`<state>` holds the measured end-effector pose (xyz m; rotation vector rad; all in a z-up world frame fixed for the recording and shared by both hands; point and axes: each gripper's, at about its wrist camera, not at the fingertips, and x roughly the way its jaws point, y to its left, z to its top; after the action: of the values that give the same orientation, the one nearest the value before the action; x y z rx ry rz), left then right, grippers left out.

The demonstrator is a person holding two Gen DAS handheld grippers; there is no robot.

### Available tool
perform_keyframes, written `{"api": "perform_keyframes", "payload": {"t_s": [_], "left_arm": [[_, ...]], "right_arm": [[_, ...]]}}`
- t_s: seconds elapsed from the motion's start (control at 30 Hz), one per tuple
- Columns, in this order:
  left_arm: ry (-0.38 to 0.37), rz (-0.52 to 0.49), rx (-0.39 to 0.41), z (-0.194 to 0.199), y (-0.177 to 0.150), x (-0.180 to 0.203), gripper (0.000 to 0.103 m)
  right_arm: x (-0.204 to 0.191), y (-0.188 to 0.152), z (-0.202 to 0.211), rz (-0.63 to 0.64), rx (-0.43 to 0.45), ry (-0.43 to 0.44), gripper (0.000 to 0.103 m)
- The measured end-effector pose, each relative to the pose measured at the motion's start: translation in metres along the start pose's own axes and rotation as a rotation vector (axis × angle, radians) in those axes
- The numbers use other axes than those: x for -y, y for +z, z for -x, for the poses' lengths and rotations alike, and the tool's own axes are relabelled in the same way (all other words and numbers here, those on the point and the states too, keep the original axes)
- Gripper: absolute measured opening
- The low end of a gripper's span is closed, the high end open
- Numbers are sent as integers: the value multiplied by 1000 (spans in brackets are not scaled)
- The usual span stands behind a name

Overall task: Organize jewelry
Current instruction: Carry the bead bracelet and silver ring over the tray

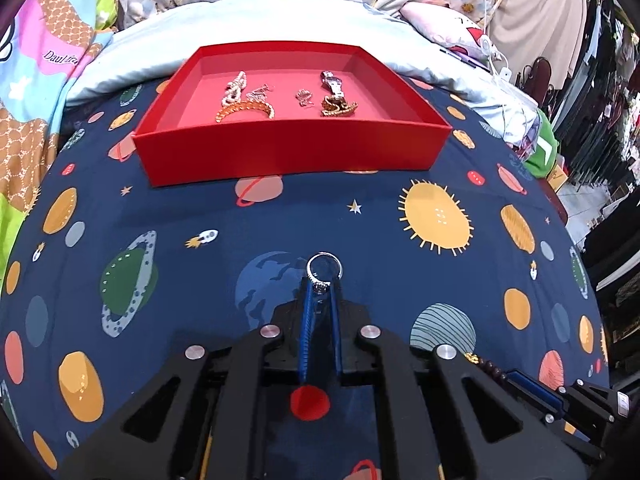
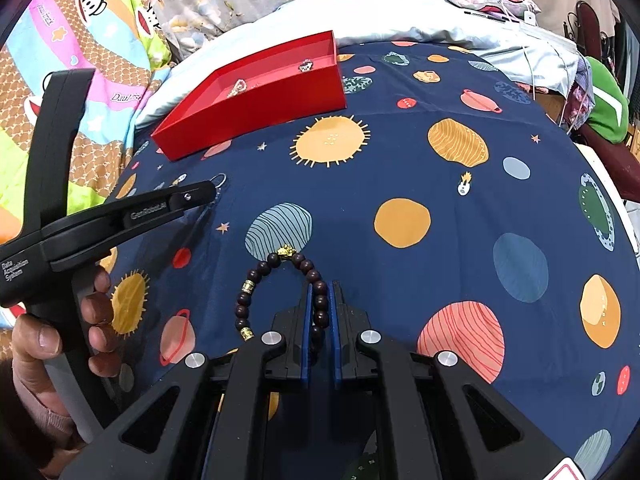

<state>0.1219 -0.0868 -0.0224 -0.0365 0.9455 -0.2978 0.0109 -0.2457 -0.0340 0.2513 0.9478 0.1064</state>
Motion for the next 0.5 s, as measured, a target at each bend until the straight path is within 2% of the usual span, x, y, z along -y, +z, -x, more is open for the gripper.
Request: {"api": "perform_keyframes", "payload": {"t_s": [0.5], "left_arm": [[6,57,44,48,-4,-29,8]], "right_arm": [[-22,22,38,65,102,15,7]]}}
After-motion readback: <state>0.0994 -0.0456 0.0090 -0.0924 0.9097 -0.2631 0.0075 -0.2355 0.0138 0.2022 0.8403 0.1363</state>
